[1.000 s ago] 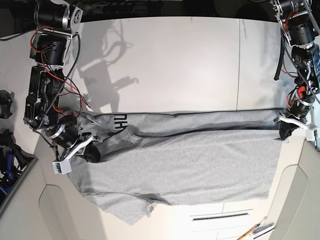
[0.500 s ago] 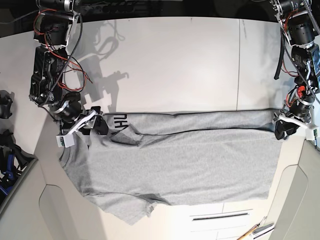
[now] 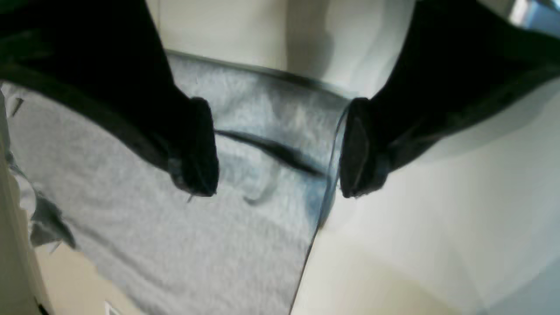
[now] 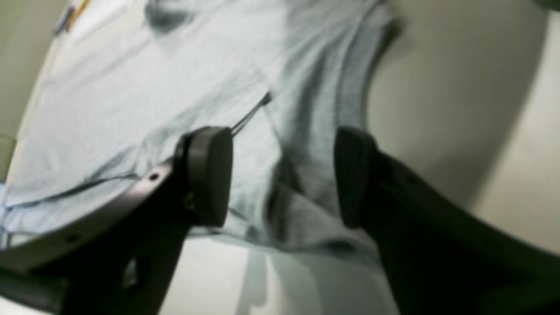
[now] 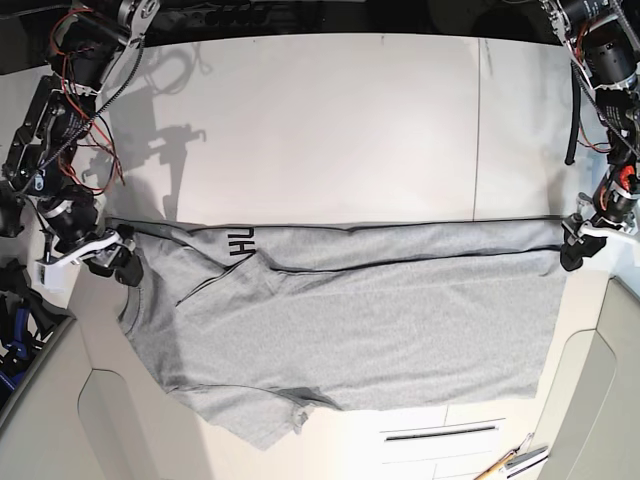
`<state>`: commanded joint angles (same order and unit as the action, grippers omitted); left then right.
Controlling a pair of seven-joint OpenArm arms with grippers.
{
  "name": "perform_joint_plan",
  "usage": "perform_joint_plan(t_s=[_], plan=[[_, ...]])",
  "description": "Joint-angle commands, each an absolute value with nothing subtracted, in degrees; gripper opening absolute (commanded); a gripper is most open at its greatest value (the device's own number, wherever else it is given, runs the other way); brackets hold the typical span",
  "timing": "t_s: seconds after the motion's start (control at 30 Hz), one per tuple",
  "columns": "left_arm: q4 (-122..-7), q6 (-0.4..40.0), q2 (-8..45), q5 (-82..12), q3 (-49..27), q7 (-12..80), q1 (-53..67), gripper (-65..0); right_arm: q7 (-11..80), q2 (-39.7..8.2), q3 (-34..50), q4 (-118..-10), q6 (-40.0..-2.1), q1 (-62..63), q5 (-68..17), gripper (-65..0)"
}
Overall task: Fold the T-shirt properly
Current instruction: 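Fold the shoulder edge over the shirt body with both grippers, release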
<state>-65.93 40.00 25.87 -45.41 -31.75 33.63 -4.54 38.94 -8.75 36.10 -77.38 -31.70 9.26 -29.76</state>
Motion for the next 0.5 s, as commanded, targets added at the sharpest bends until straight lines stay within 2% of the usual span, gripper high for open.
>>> perform_joint_plan(t_s=[0.13, 0.27, 0.5], plan=[[-65.93, 40.00, 25.58, -44.99, -31.75, 33.54, -3.53, -17.9, 35.81, -11.73, 37.12, -77.36, -31.27, 5.13, -30.02, -28.9], [-65.91, 40.00, 25.34, -44.27, -31.73, 33.26, -3.09, -17.9, 35.59, -12.23, 37.04, -76.71, -31.31, 3.75, -30.24, -21.6], [-65.91, 39.53, 23.18, -39.97, -31.73, 30.76, -2.20, -17.9, 32.93, -12.01, 36.99, -69.78, -31.75, 4.29, -30.89, -21.3]])
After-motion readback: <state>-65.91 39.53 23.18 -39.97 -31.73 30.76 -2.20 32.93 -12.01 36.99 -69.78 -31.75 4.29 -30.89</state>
